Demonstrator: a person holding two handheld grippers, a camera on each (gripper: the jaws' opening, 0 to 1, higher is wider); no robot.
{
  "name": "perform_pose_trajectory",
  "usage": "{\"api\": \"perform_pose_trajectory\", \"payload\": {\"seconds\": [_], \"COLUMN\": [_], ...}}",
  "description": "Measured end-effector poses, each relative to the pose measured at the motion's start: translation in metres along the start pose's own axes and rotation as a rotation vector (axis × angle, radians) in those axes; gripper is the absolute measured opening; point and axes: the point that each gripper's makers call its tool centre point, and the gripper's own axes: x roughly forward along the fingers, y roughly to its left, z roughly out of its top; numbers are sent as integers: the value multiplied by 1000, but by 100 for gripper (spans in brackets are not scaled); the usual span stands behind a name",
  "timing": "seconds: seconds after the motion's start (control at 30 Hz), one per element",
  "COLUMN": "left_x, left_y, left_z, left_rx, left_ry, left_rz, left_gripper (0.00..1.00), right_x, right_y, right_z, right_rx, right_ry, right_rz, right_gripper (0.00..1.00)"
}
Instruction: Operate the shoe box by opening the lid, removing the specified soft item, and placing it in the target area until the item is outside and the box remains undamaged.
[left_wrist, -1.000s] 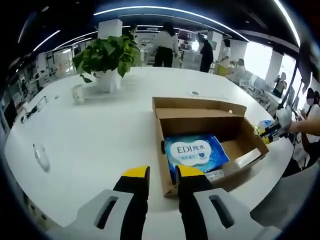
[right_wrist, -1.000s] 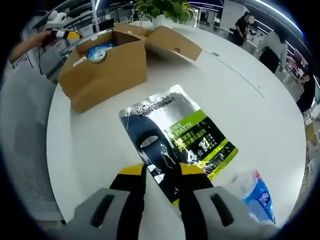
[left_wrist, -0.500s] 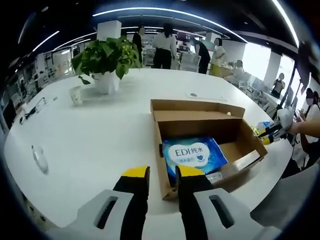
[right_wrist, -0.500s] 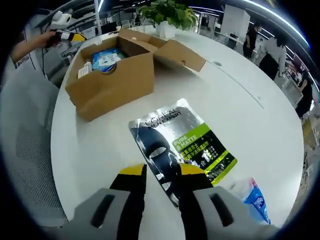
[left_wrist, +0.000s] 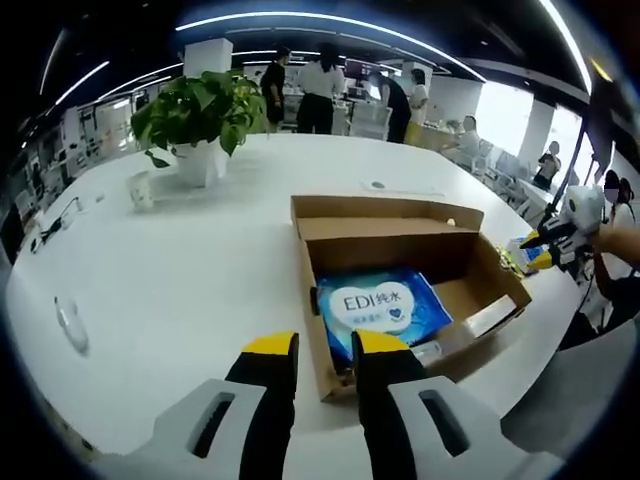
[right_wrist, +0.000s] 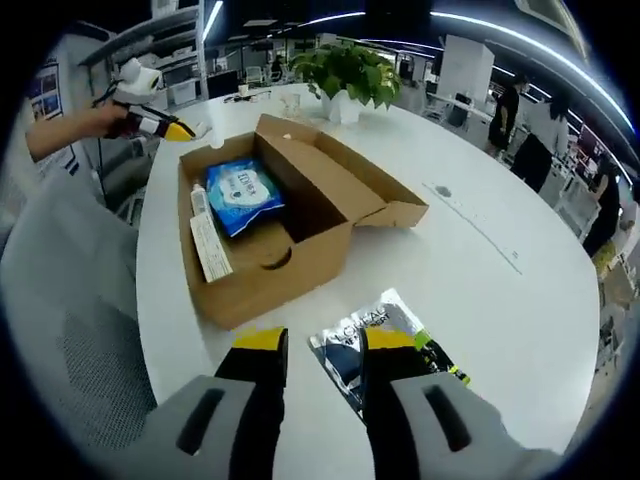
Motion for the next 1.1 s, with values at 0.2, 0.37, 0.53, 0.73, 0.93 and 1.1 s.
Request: {"api": "perform_pose_trajectory", "payload": {"seconds": [0.2,0.37,0.53,0.73,0.93,1.1], "left_x": [6,9,11,13,12,12], "left_y": [2,3,4,8,12,14], "left_z": [1,-2,-6,-9,-12,-16], "left_rx": [16,25,32,26,21,6], "left_ry": [13,27,39,43,44,48], "left_rz": [-4,-5,-8,-2,-5,-11], "left_gripper": [21,21,21,20,20,18], "right_x": [12,31,55,81,107,128], "right_y": [18,35,51,63,73,84], "right_z": [20,37,51,59,61,64], "right_rx": [13,28,73,109,145,198], "right_ry": [-22,-36,-44,-30,-3,14], "right_rz": [27,60,95,120,133,161], "right_gripper": [28,29,30,30,29,28]}}
